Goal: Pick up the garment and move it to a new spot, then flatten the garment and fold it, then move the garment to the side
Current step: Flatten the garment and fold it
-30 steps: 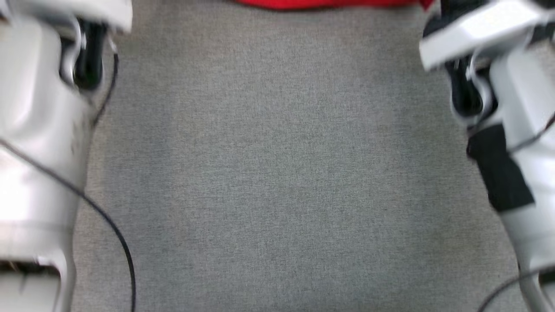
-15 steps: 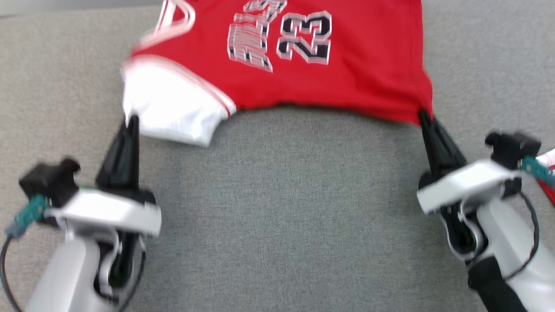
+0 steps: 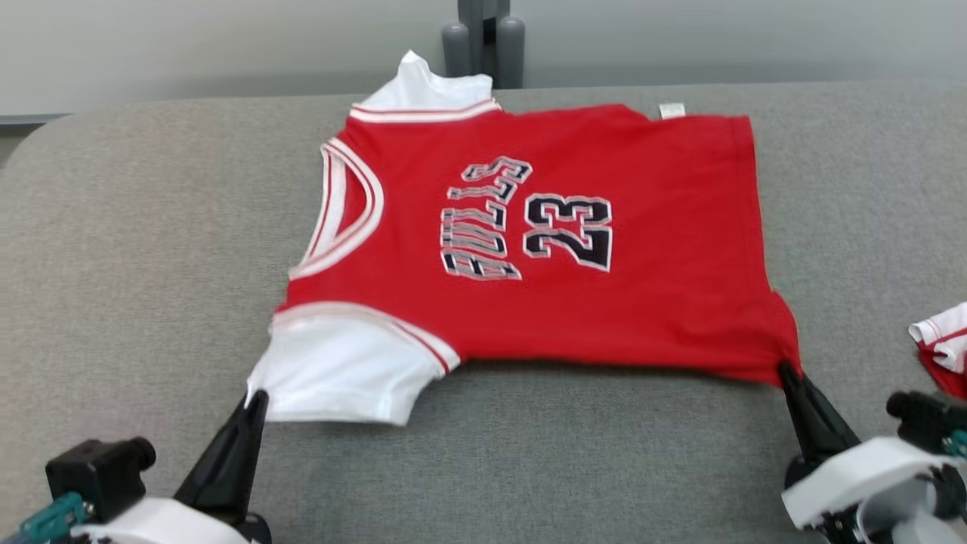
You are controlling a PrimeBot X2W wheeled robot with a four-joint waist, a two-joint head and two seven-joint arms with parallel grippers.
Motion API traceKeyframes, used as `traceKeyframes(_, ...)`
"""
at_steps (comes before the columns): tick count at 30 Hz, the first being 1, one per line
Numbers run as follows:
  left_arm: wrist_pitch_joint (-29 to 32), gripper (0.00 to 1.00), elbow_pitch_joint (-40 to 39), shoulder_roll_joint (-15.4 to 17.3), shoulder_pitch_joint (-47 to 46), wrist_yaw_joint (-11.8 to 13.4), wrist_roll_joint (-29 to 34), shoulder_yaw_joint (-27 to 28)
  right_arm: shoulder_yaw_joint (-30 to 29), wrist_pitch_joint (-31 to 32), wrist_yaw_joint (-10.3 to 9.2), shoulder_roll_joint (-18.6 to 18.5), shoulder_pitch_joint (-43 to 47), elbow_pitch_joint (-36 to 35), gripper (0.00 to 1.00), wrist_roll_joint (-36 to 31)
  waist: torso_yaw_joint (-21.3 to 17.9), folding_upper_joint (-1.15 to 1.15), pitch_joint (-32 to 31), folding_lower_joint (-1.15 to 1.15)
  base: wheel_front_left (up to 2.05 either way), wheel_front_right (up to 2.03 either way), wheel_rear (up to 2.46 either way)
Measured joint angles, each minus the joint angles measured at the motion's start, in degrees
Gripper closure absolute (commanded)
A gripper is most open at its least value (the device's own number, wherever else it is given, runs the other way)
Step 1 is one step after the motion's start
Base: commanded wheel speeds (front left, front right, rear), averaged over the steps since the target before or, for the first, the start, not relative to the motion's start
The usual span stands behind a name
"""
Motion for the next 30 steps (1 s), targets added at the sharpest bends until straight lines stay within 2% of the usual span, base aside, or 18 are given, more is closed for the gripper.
traceKeyframes(6, 3.5, 1.00, -6.5, 0.9, 6.6, 3.4, -0.5, -0.1, -7.7, 5.4, 0.00, 2.9, 9.2, -8.0, 1.00, -4.7, 1.7, 0.00, -1.5, 0.00, 0.00, 0.00, 0.00)
traceKeyframes(11, 5.8, 1.00, -8.9, 1.4, 9.9, 4.8, -1.0, -0.9, -13.2, 10.4, 0.00, 7.2, 16.2, -16.0, 1.00, -9.6, 2.0, 0.00, -2.0, 0.00, 0.00, 0.00, 0.00)
traceKeyframes(15, 7.2, 1.00, -10.7, 2.1, 11.2, 5.8, -1.0, -1.2, -15.8, 14.4, 0.00, 9.3, 20.7, -22.6, 1.00, -12.4, 1.5, 0.00, -1.9, 0.00, 0.00, 0.00, 0.00)
traceKeyframes(19, 8.1, 1.00, -11.9, 2.7, 11.3, 6.2, -0.9, -1.1, -16.7, 17.4, 0.00, 10.1, 22.6, -27.1, 1.00, -14.0, 0.4, 0.00, -1.6, 0.00, 0.00, 0.00, 0.00)
traceKeyframes(24, 8.6, 1.00, -12.2, 3.4, 9.8, 6.4, -0.5, -0.7, -16.6, 19.9, 0.00, 10.3, 22.2, -29.5, 1.00, -15.3, -0.8, 0.00, -0.6, 0.00, 0.00, 0.00, 0.00)
traceKeyframes(30, 8.7, 1.00, -10.9, 4.0, 2.9, 3.9, -0.1, -0.7, -15.4, 22.3, 0.00, 10.4, 16.7, -29.5, 1.00, -15.8, -1.4, 0.00, 1.8, 0.00, 0.00, 0.00, 0.00)
